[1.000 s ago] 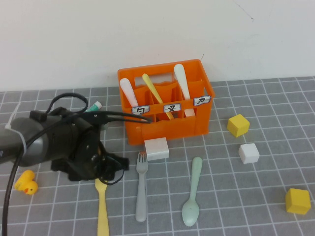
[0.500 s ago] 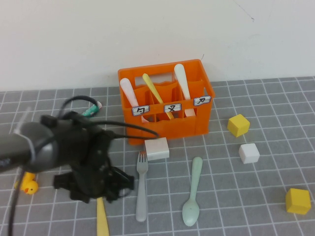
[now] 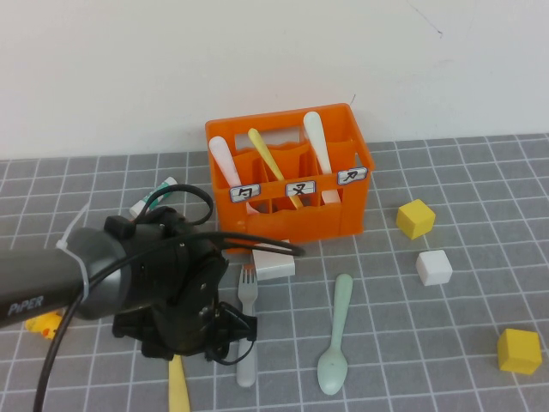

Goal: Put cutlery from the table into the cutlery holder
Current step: Pick up the fork

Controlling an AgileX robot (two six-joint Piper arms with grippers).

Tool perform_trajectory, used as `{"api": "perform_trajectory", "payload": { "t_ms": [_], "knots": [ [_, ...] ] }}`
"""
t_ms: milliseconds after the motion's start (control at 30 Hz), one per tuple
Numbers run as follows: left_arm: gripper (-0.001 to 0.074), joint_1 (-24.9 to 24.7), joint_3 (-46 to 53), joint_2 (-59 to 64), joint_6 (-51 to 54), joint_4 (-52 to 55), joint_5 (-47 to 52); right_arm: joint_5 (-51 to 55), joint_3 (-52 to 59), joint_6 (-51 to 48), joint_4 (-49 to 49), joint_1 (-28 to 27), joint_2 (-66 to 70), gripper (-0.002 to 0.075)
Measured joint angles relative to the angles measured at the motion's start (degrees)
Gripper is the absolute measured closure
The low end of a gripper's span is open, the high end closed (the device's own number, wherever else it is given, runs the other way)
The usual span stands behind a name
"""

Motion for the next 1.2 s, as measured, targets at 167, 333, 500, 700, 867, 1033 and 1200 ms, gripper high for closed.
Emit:
{"api": "perform_trajectory", "payload": {
  "t_ms": [167, 333, 500, 700, 867, 1033, 1200],
  "knots": [
    [0.0365, 0.0, 0.0, 0.0, -0.62, -0.01, 2.78, 0.0, 0.0, 0.0, 0.14, 0.0, 0.0, 0.0729],
    [0.0365, 0.0, 0.0, 0.0, -0.75, -0.44, 5.21, 0.0, 0.0, 0.0, 0.14, 0.0, 0.0, 0.0729],
    [0.0365, 0.0, 0.0, 0.0, 0.6, -0.57, 6.09, 0.0, 0.0, 0.0, 0.41, 0.0, 0.0, 0.0729],
    [0.0365, 0.0, 0.0, 0.0, 1.46, 0.11, 6.09, 0.0, 0.0, 0.0, 0.82, 0.0, 0.0, 0.0729],
    [0.0365, 0.0, 0.93, 1.06, 1.32, 0.67, 4.74, 0.0, 0.0, 0.0, 0.95, 0.0, 0.0, 0.0729],
    [0.0365, 0.0, 3.17, 0.99, -0.37, 0.9, 1.73, 0.0, 0.0, 0.0, 1.08, 0.0, 0.0, 0.0729],
    [0.0369, 0.0, 4.49, 0.55, -1.37, 0.79, -0.32, 0.0, 0.0, 0.0, 1.2, 0.0, 0.0, 0.0729]
  ]
}}
